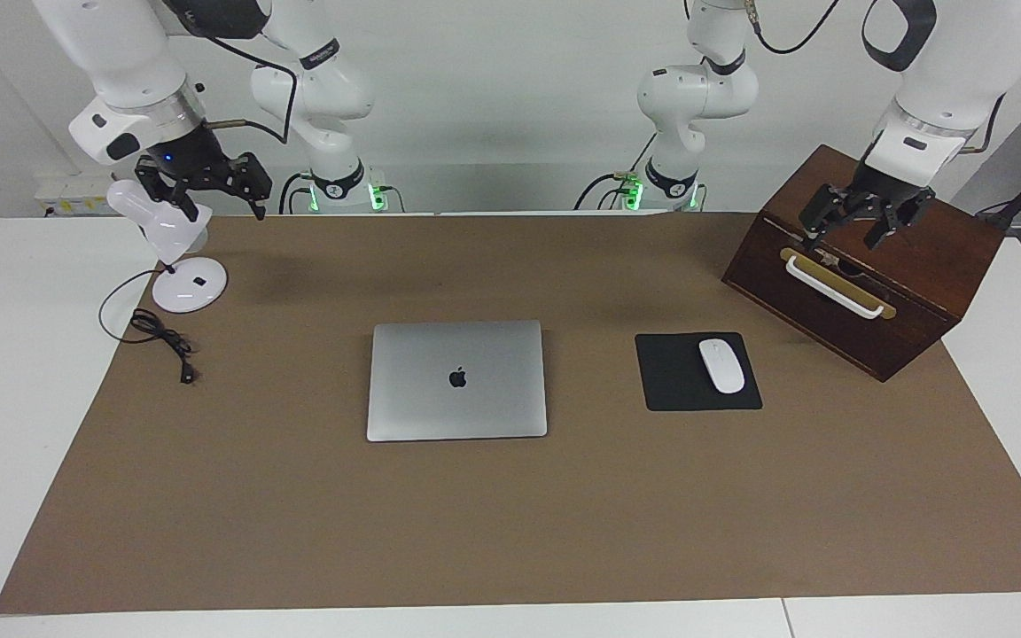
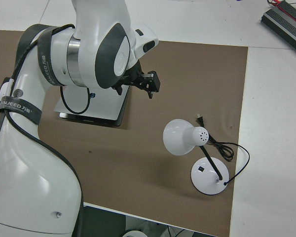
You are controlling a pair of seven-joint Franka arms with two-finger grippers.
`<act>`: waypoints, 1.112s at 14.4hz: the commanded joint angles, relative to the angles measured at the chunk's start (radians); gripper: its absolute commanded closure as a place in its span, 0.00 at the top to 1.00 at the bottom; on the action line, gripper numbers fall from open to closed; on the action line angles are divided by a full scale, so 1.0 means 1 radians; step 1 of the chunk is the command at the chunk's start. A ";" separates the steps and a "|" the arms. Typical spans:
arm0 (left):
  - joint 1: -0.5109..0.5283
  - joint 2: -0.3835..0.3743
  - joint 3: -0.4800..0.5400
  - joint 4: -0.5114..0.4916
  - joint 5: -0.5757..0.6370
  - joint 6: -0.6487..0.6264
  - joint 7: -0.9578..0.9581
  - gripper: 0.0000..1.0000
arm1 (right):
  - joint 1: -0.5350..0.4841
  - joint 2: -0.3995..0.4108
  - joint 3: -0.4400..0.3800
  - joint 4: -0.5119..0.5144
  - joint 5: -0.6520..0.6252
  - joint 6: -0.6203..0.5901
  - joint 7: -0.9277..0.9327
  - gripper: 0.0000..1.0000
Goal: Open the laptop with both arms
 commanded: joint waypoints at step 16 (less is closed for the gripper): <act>-0.010 -0.022 -0.007 -0.039 0.020 0.056 0.012 1.00 | -0.100 -0.008 -0.008 -0.021 0.088 0.124 -0.122 1.00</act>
